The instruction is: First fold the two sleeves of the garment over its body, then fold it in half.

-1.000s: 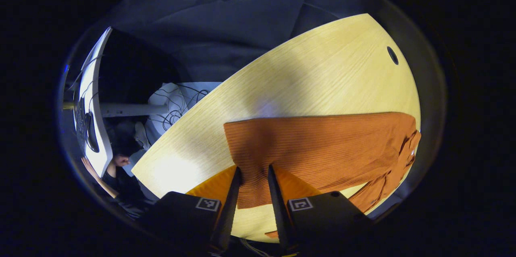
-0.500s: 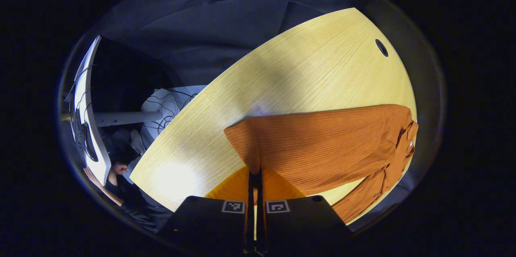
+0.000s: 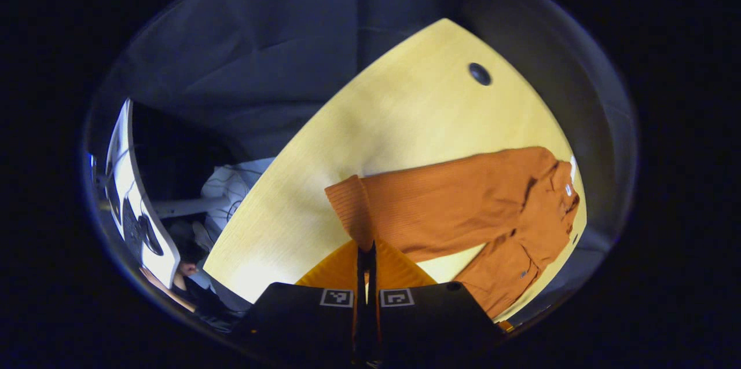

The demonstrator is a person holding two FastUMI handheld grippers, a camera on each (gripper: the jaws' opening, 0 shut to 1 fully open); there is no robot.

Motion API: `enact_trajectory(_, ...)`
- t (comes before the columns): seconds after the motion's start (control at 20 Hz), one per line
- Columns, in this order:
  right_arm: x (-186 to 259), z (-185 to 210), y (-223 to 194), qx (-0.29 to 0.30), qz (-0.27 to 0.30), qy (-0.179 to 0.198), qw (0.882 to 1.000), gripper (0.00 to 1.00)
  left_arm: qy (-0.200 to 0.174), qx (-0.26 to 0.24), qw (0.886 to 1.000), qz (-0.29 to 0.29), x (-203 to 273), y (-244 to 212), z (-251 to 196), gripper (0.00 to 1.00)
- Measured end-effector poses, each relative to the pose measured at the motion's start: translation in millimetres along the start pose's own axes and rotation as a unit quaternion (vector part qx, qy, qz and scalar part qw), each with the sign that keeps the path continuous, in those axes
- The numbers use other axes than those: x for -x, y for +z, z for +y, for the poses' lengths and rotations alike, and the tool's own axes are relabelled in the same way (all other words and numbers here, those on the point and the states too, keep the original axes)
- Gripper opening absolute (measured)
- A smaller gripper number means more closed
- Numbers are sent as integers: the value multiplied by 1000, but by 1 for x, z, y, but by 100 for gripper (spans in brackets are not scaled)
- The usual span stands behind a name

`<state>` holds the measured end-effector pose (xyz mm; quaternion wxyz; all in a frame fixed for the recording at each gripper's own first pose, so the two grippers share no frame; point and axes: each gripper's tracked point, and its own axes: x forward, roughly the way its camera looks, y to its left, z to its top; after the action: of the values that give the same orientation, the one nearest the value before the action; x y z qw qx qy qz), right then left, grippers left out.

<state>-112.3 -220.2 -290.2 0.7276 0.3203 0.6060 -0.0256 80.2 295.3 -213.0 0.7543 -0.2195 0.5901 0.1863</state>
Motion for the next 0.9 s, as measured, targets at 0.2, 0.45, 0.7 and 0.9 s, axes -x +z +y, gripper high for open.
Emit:
enact_trajectory(0.2,-1,-12,-3,-14,10,12,1000,96,-21,-91,995,-22,28,16,-110,3)
enact_trajectory(0.45,12,-39,0,-35,6,24,999,96,-55,-184,981,-29,43,-8,-256,2)
enact_trajectory(0.7,26,-82,13,-34,-11,10,999,96,-53,-266,962,-8,28,-56,-361,3)
enact_trajectory(0.9,42,-111,17,-62,-26,13,998,96,-62,-291,955,14,15,-83,-419,3)
